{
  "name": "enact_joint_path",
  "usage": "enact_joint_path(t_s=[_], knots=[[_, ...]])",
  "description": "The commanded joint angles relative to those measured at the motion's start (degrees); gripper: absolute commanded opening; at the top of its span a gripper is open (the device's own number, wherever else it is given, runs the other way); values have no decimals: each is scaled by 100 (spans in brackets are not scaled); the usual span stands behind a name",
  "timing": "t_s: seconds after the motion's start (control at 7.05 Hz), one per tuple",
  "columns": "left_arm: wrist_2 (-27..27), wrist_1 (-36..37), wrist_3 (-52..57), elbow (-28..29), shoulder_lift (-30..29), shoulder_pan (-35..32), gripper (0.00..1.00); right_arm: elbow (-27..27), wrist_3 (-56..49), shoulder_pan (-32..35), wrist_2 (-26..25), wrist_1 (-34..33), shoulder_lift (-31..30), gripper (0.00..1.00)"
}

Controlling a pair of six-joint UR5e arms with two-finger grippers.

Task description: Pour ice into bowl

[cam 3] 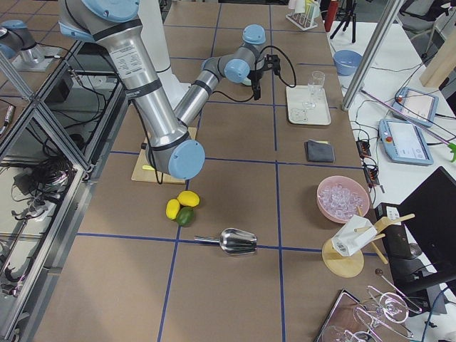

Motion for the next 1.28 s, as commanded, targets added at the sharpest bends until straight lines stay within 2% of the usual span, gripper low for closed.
enact_joint_path(t_s=[0.0, 0.28, 0.43, 0.57, 0.71, 1.13], knots=[[-7, -112, -1, 17, -9, 4, 100, -1118, 907, -819, -1046, -104, 1378, 100], [-7, -122, -1, 8, -9, 4, 100, -2856, 1330, -1171, -1399, -70, 2661, 100], [-7, -130, -1, 34, -9, 4, 100, -3334, 1471, -1338, -1705, -43, 2937, 100], [-7, -139, 7, 35, -9, 4, 100, -3635, 1463, -1462, -1951, 157, 2983, 100], [-15, -139, -1, 17, -9, 4, 100, -3977, 1498, -1515, -1971, 507, 2984, 99], [-7, -192, 8, 43, -9, 4, 100, -4305, 1542, -1709, -2164, 799, 2966, 97]])
